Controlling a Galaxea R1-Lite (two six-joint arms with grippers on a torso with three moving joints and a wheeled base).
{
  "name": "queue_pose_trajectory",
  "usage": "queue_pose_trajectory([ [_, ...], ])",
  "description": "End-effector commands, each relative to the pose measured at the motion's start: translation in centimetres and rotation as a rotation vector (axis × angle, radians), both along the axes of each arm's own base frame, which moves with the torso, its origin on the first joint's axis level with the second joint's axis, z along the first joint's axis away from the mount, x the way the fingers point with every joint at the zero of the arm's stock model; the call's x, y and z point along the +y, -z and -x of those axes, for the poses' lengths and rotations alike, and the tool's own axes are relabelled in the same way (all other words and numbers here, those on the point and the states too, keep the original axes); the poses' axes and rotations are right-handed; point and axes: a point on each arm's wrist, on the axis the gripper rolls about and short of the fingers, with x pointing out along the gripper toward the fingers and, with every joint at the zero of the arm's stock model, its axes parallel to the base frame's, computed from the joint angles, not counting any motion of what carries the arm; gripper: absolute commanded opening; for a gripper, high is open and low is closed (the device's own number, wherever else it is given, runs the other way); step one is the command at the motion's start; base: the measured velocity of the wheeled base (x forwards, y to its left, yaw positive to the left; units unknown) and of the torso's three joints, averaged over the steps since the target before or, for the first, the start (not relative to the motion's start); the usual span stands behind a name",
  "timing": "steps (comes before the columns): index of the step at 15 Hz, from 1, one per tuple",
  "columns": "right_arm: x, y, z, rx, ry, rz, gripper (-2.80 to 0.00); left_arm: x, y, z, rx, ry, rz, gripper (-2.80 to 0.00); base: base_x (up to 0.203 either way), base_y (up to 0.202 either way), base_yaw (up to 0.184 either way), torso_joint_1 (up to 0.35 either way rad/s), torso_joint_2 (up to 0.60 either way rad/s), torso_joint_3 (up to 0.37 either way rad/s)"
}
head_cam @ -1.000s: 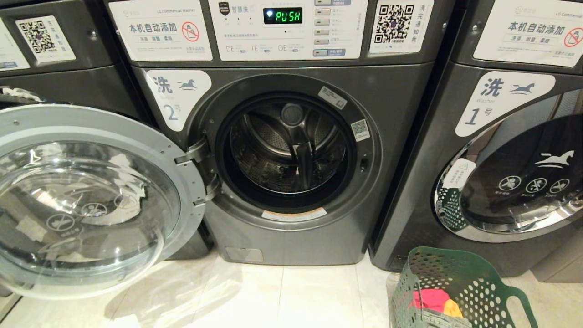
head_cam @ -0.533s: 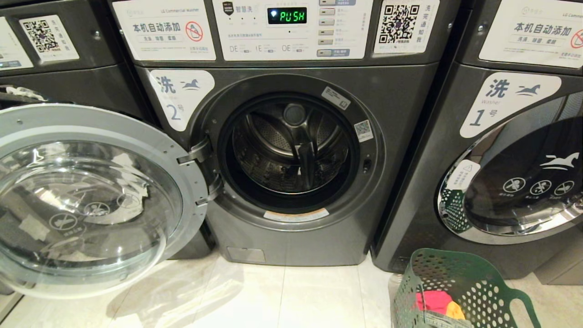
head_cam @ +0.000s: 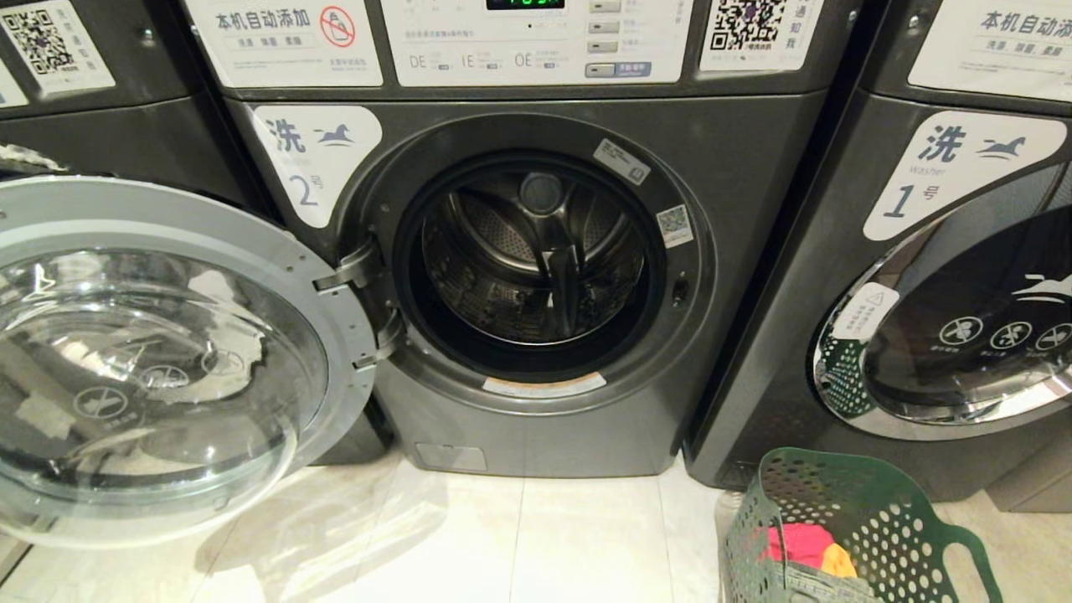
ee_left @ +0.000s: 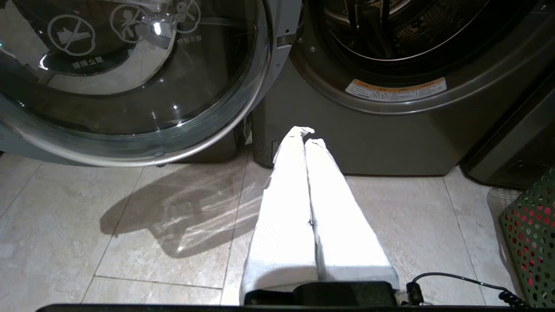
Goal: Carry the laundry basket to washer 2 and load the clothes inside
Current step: Place the clothes into the washing machine
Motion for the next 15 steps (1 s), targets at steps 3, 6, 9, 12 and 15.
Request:
queue_pose_trajectory([
  [3, 0.0, 0.01, 0.01, 0.0, 0.001, -0.001, -2.8, 0.0, 0.29, -0.09, 0.011, 0.0, 0.001, -2.8, 0.0, 0.0, 0.0, 0.005, 0.01, -0.199],
  [6, 0.0, 0.02, 0.01, 0.001, 0.001, -0.001, -2.8, 0.0, 0.29, -0.09, 0.011, 0.0, 0.001, -2.8, 0.0, 0.0, 0.0, 0.003, 0.0, -0.195],
  [9, 0.0, 0.02, 0.01, 0.001, 0.001, -0.001, -2.8, 0.0, 0.29, -0.09, 0.011, 0.0, 0.001, -2.8, 0.0, 0.0, 0.0, 0.002, 0.0, -0.196],
  [12, 0.0, 0.01, 0.01, 0.0, 0.001, -0.005, -2.8, 0.0, 0.31, -0.09, 0.015, 0.0, -0.002, -2.8, 0.0, 0.0, 0.0, 0.003, 0.0, -0.198],
  [15, 0.0, 0.01, 0.01, 0.0, 0.001, -0.008, -2.8, 0.01, 0.3, -0.07, 0.013, 0.006, -0.007, -2.8, 0.0, 0.0, 0.0, 0.003, 0.0, -0.197],
])
